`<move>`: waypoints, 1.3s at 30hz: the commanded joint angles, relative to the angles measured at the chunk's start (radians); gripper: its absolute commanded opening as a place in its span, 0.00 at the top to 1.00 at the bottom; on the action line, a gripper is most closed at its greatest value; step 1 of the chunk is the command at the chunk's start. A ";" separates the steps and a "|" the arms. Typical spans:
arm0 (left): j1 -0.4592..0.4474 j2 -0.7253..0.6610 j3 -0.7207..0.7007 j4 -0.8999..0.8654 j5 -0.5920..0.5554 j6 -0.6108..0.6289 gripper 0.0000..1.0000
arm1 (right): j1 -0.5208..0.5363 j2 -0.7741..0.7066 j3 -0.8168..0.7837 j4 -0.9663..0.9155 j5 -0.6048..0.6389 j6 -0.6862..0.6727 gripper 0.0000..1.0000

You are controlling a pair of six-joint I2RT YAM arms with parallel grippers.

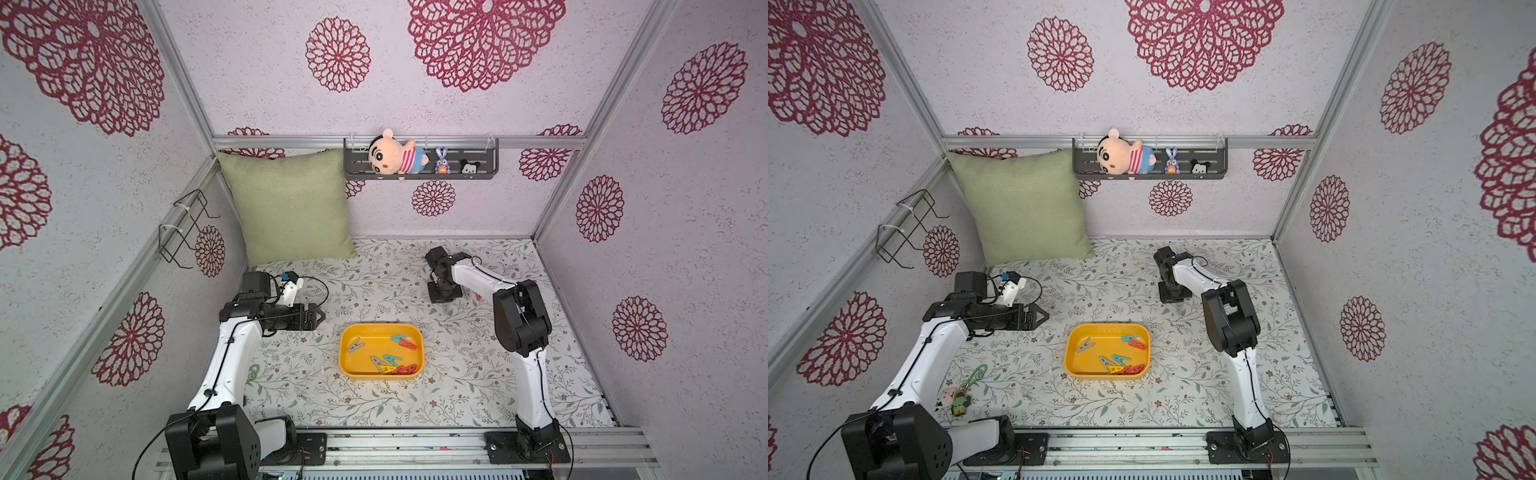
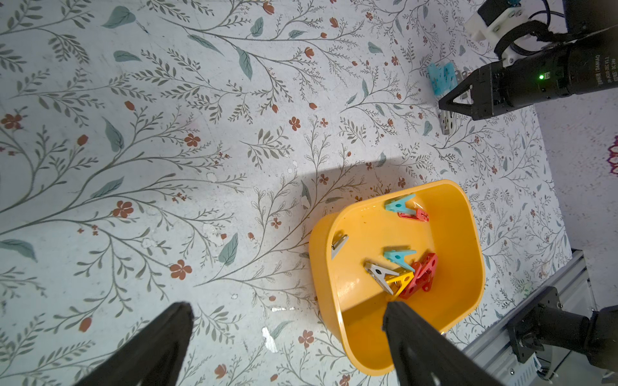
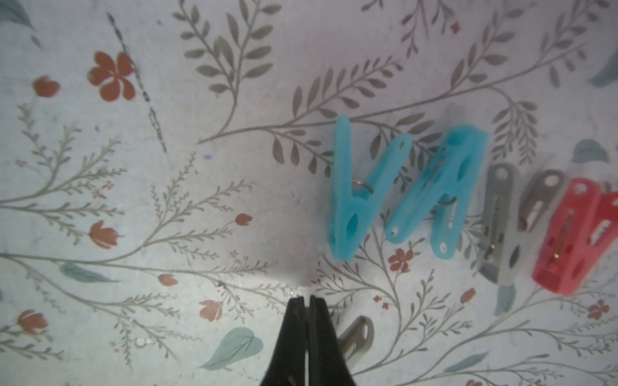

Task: Take the clothespins out of the storage box
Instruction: Place the clothespin at the center of the board.

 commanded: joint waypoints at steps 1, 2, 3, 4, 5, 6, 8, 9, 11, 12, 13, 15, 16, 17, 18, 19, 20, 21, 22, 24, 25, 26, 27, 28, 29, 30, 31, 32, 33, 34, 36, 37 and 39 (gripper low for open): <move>0.014 -0.010 0.011 0.013 0.015 0.008 0.03 | -0.004 0.010 0.023 -0.020 -0.013 -0.011 1.00; 0.013 -0.010 0.011 0.014 0.015 0.008 0.03 | -0.004 0.011 0.022 -0.020 -0.014 -0.010 1.00; 0.014 -0.009 0.011 0.014 0.017 0.008 0.03 | -0.004 0.009 0.019 -0.020 -0.014 -0.010 1.00; 0.013 -0.010 0.011 0.014 0.016 0.008 0.03 | -0.005 0.008 0.016 -0.020 -0.014 -0.010 1.00; 0.015 -0.010 0.012 0.013 0.017 0.008 0.03 | -0.005 0.006 0.013 -0.019 -0.017 -0.010 1.00; 0.015 -0.010 0.012 0.012 0.017 0.008 0.03 | -0.004 0.007 0.013 -0.019 -0.018 -0.011 1.00; 0.015 -0.010 0.012 0.013 0.019 0.008 0.03 | -0.003 0.009 0.013 -0.020 -0.017 -0.012 1.00; 0.014 -0.010 0.012 0.013 0.019 0.008 0.03 | -0.004 0.011 0.013 -0.020 -0.016 -0.011 1.00; 0.016 -0.010 0.012 0.012 0.019 0.008 0.03 | -0.004 0.012 0.016 -0.023 -0.014 -0.011 0.98; 0.015 -0.012 0.012 0.012 0.019 0.008 0.02 | -0.004 0.010 0.018 -0.026 -0.011 -0.010 0.97; 0.015 -0.012 0.012 0.012 0.020 0.008 0.03 | -0.004 0.010 0.019 -0.026 -0.010 -0.009 0.95; 0.015 -0.011 0.012 0.011 0.022 0.008 0.03 | -0.004 0.006 0.020 -0.025 -0.011 -0.010 0.91; 0.015 -0.012 0.012 0.013 0.021 0.008 0.03 | -0.004 0.005 0.022 -0.026 -0.011 -0.010 0.90; 0.016 -0.012 0.012 0.011 0.022 0.008 0.03 | -0.005 0.005 0.024 -0.029 -0.010 -0.011 0.89; 0.014 -0.012 0.012 0.011 0.022 0.008 0.03 | -0.004 0.004 0.027 -0.032 -0.008 -0.012 0.87; 0.015 -0.012 0.012 0.011 0.022 0.008 0.03 | -0.004 0.003 0.028 -0.034 -0.008 -0.012 0.86; 0.014 -0.011 0.012 0.010 0.022 0.008 0.03 | -0.005 0.000 0.030 -0.035 -0.007 -0.012 0.85; 0.014 -0.012 0.012 0.010 0.022 0.008 0.03 | -0.005 -0.003 0.034 -0.037 -0.007 -0.011 0.83; 0.017 -0.012 0.012 0.011 0.022 0.008 0.03 | -0.004 -0.006 0.036 -0.039 -0.008 -0.010 0.81; 0.017 -0.012 0.012 0.012 0.023 0.008 0.03 | -0.002 -0.016 0.041 -0.042 -0.010 -0.008 0.79; 0.017 -0.012 0.012 0.011 0.022 0.008 0.03 | -0.003 -0.021 0.044 -0.044 -0.009 -0.009 0.79; 0.016 -0.012 0.012 0.012 0.023 0.008 0.03 | -0.003 -0.026 0.047 -0.047 -0.007 -0.007 0.78; 0.017 -0.013 0.012 0.012 0.023 0.008 0.03 | -0.002 -0.033 0.050 -0.051 -0.005 -0.006 0.77; 0.017 -0.013 0.012 0.011 0.022 0.008 0.03 | -0.003 -0.039 0.054 -0.054 -0.008 -0.005 0.77; 0.017 -0.014 0.012 0.011 0.024 0.008 0.03 | -0.001 -0.049 0.061 -0.059 -0.014 -0.003 0.77; 0.017 -0.014 0.012 0.012 0.024 0.008 0.02 | 0.001 -0.060 0.069 -0.064 -0.022 0.000 0.77; 0.017 -0.013 0.012 0.012 0.024 0.009 0.03 | 0.006 -0.073 0.079 -0.071 -0.025 0.004 0.76; 0.017 -0.012 0.012 0.012 0.024 0.009 0.03 | 0.013 -0.089 0.091 -0.082 -0.026 0.006 0.76; 0.017 -0.013 0.012 0.011 0.025 0.009 0.03 | 0.021 -0.104 0.105 -0.097 -0.025 0.010 0.76; 0.017 -0.013 0.012 0.012 0.024 0.009 0.03 | 0.028 -0.118 0.115 -0.113 -0.023 0.015 0.76; 0.017 -0.015 0.012 0.011 0.024 0.008 0.03 | 0.052 -0.160 0.127 -0.141 -0.015 0.028 0.76; 0.017 -0.015 0.012 0.011 0.023 0.008 0.03 | 0.063 -0.181 0.125 -0.151 -0.012 0.034 0.76; 0.019 -0.015 0.012 0.012 0.023 0.008 0.03 | 0.098 -0.232 0.118 -0.172 -0.008 0.052 0.76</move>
